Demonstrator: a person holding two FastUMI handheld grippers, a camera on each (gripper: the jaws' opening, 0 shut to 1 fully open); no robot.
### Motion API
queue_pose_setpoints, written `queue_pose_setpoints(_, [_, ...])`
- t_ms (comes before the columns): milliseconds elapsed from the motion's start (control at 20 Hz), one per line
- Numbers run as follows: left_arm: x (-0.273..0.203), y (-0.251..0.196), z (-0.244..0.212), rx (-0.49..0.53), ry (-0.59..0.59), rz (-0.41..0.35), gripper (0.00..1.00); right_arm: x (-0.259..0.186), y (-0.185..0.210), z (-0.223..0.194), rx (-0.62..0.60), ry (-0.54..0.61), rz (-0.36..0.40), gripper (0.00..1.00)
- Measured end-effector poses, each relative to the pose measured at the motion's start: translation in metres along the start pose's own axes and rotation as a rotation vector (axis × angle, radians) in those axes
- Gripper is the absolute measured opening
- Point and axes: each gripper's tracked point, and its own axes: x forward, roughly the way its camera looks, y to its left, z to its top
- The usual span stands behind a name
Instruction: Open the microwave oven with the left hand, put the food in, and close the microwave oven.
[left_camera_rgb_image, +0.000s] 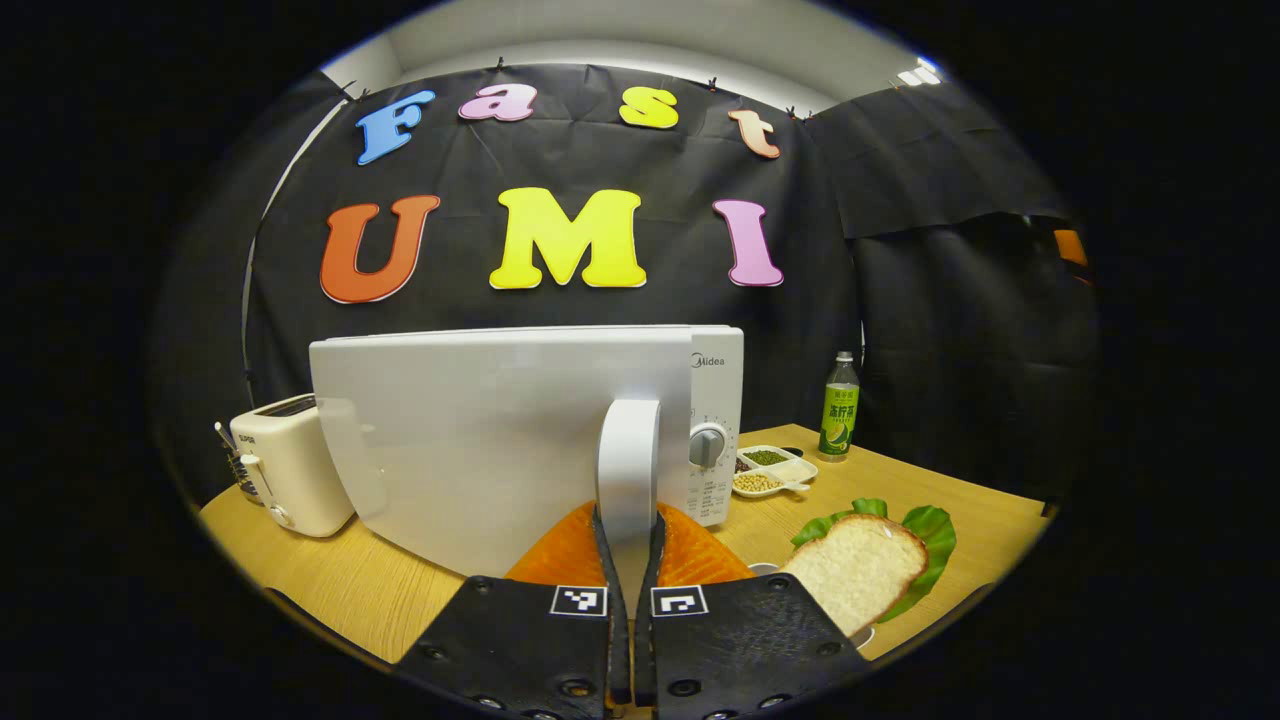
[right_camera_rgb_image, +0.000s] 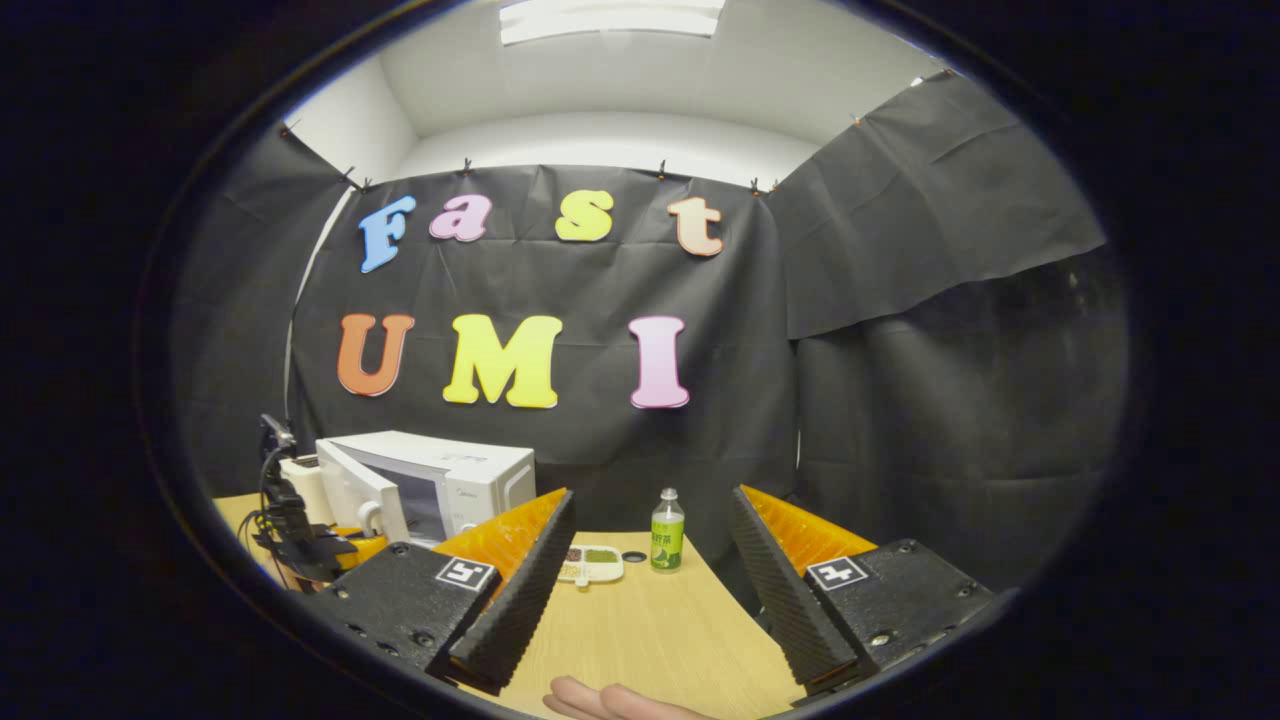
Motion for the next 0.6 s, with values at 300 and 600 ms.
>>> queue_pose_setpoints(300, [-0.065, 0.036, -0.006, 0.004, -0.015, 0.006, 0.01, -0.021, 0.024, 0.001, 0.021, 0.015, 0.039, 0.92])
queue_pose_setpoints(600, [-0.116, 0.084, -0.002, 0.004, -0.051, 0.035, 0.29, -0.040, 0.049, 0.010, 0.006, 0.000, 0.067, 0.92])
